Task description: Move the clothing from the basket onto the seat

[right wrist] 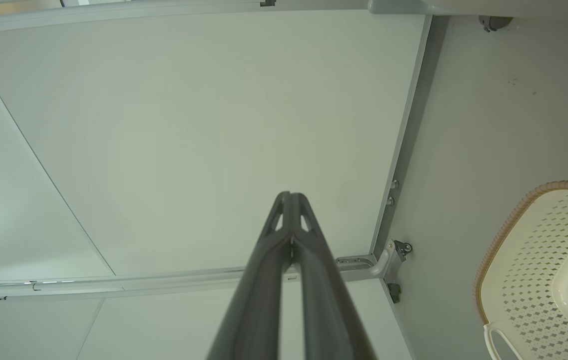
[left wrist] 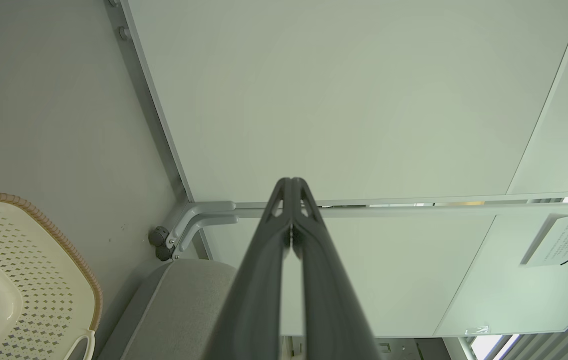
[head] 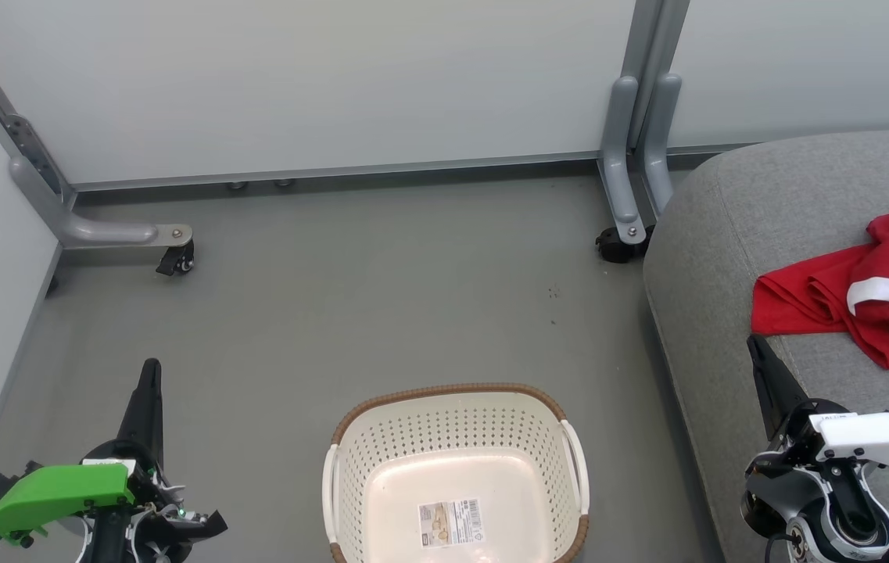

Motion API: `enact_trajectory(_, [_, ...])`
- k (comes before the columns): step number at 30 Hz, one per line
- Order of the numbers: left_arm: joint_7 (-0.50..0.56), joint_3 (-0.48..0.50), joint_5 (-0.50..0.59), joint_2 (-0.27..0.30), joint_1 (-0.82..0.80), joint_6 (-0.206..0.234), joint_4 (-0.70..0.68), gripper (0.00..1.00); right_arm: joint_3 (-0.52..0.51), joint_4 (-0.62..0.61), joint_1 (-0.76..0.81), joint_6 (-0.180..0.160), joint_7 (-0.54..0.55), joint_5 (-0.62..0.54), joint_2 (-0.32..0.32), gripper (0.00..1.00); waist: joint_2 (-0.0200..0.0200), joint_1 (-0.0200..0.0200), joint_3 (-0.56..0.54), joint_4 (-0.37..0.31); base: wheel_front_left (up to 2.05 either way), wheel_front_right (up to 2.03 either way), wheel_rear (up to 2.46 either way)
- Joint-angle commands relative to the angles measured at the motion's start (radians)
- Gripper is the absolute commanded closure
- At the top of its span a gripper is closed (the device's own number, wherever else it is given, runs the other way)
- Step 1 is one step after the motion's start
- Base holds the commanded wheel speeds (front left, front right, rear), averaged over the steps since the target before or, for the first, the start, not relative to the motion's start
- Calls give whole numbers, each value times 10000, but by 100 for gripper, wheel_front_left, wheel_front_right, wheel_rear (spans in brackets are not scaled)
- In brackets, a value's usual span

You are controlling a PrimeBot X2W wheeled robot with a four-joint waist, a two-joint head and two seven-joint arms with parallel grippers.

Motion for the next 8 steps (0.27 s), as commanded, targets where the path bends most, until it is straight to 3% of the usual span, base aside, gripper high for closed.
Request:
enact_trajectory(1, [30,22,-33,-1,-112,-57,9,100,-32,22,-79,4,57,-61,22,100,0,0,0,0,0,0,0])
enact_trajectory(8, [30,21,-33,-1,-112,-57,8,100,-48,23,-81,4,66,-64,26,100,0,0,0,0,0,0,0])
